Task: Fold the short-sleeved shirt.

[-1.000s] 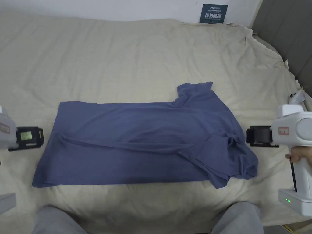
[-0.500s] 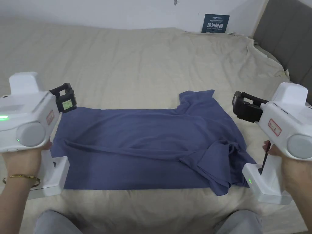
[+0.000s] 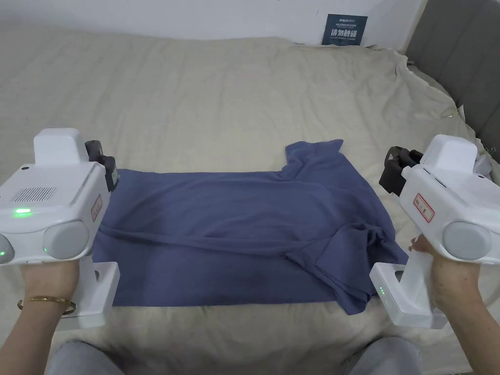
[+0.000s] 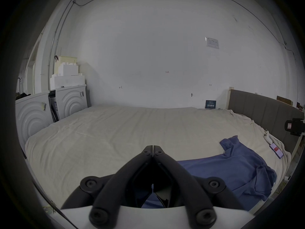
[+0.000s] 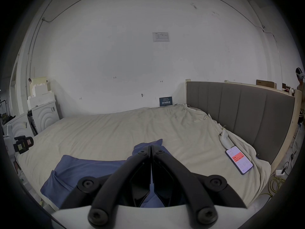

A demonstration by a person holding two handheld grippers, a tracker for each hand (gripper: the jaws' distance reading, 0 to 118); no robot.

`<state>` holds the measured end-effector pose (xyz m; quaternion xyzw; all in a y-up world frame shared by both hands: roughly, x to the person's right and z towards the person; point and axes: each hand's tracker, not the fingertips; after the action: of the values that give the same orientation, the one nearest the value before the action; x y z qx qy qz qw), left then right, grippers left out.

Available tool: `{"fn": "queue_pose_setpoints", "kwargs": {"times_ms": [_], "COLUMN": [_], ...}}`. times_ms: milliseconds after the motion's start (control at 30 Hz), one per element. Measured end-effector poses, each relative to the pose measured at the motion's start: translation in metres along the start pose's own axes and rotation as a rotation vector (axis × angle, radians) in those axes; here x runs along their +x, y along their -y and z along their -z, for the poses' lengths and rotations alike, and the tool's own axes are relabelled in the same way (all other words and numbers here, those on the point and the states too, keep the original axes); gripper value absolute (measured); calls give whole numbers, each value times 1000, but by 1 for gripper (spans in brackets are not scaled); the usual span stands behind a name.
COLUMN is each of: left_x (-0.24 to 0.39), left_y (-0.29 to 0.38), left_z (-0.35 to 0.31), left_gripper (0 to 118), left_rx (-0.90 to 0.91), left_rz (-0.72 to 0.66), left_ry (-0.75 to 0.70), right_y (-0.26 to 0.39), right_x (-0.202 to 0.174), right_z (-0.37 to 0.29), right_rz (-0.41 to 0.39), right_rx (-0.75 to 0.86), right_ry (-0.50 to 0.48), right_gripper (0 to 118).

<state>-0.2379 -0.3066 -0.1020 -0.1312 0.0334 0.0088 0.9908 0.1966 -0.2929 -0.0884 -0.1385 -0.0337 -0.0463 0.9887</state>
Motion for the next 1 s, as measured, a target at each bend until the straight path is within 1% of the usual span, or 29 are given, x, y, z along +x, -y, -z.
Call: {"fn": "queue_pose_setpoints", "kwargs": {"times_ms": [133,200,300,367,467,533,600,633,700,733,767,800,867,900,1000], "left_x": [4,4,7,9,10,10,10,9,9,8,8,8,7,6,5], "left_y": [-2,-3,-6,-8,-11,-11,-11,-11,-10,-10,-9,-9,-7,-6,-4], "left_z": [8,12,20,25,36,46,56,60,70,76,81,86,96,99,111], "left_gripper": [0,0,0,0,0,0,0,0,0,0,0,0,0,0,0], "left_rx": [-11,-11,-12,-12,-14,-13,-16,-18,-19,-25,-29,-34,-43,-45,-55], "left_rz": [5,8,4,4,4,6,3,-4,-18,-20,-23,-24,-24,-27,-39], "left_ry": [9,14,20,21,20,18,10,9,0,-2,-2,-6,-11,-15,-21], "right_y": [-13,-24,-38,-47,-53,-52,-47,-45,-37,-32,-29,-25,-15,-10,3], "right_x": [-2,-5,-1,1,6,9,13,14,17,19,21,25,30,34,43], "right_z": [23,42,85,115,159,188,216,228,251,261,270,279,293,300,316], "right_rz": [-34,-58,-60,-79,-66,-81,-89,-90,-124,-123,-113,-113,-67,-51,-26], "right_rx": [-35,-81,-198,-275,-381,-441,-545,-573,-621,-632,-656,-691,-754,-782,-810], "right_ry": [-5,-5,-11,1,11,49,56,63,87,94,108,125,128,130,144], "right_gripper": [0,0,0,0,0,0,0,0,0,1,7,31,75,91,93]}}
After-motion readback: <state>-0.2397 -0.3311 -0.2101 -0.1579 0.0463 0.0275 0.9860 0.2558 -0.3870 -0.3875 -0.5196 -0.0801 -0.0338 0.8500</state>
